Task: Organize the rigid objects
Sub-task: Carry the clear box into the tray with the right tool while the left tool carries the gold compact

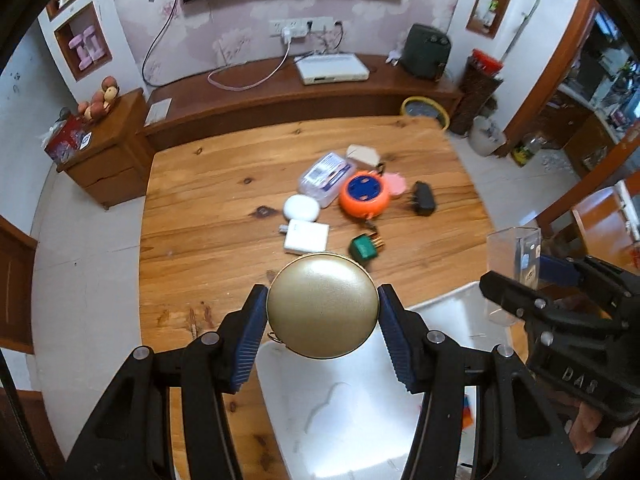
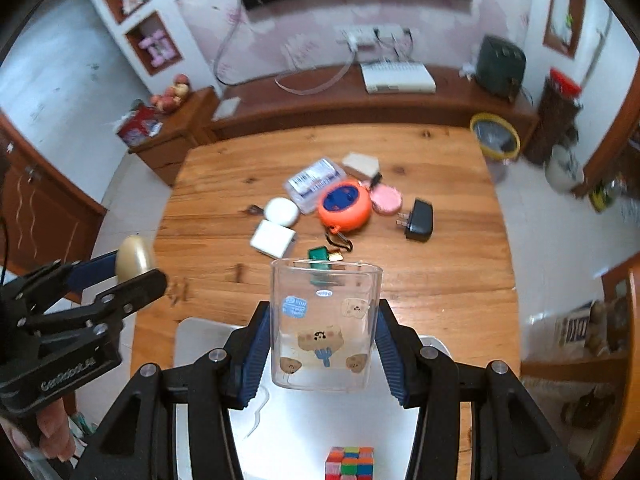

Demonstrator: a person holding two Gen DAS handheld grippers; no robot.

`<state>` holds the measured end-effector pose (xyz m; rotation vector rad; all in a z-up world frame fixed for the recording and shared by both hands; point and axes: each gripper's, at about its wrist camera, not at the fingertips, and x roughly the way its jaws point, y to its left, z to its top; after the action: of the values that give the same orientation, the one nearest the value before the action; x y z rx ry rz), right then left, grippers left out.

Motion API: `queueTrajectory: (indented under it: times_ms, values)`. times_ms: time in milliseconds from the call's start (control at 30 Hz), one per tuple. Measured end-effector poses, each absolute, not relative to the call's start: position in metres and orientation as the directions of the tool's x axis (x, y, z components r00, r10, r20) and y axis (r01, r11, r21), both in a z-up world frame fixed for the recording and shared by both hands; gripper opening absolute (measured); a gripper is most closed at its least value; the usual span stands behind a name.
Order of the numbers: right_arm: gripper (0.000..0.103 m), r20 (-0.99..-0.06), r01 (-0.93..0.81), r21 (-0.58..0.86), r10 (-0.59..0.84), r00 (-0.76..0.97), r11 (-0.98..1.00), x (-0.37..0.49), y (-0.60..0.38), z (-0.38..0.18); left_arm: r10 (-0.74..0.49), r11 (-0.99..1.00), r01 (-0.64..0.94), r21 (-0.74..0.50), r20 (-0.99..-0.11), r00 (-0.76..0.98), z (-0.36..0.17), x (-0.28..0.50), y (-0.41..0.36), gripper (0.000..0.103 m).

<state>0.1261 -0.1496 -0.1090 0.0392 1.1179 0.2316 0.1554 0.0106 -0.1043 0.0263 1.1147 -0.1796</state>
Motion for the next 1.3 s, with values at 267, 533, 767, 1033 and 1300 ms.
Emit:
queueTrajectory:
  times_ms: [267,533,767,1033,1300]
  values:
    - [0.050,-0.814,-0.279,0.047,0.198,0.546,0.959,0.066,-0.145,-0.058,-0.153,0.972,0.233,-0.036,-0.850,0.504,-0.079,0.118,-0.005,0.059]
    - [0.050,-0.779,-0.266,-0.032,0.143,0.611,0.963,0.022,-0.151,-0.057,-0.167,0.962,0.273,-0.017,-0.826,0.538,-0.079,0.088,-0.011,0.059]
    - [0.050,-0.796,-0.216,-0.064,0.080,0.600,0.974,0.000,-0.152,-0.087,-0.138,0.960,0.279,0.028,-0.818,0.558,-0.096,0.073,-0.018,0.059]
    - [0.050,-0.828,-0.176,-0.087,0.027,0.560,0.981,-0.015,-0.156,-0.121,-0.110,0.957,0.283,0.055,-0.839,0.534,-0.129,0.065,-0.021,0.059]
    - [0.050,-0.838,-0.147,-0.140,-0.038,0.545,0.979,-0.021,-0.159,-0.143,-0.100,0.960,0.277,0.040,-0.875,0.474,-0.155,0.066,-0.020,0.059]
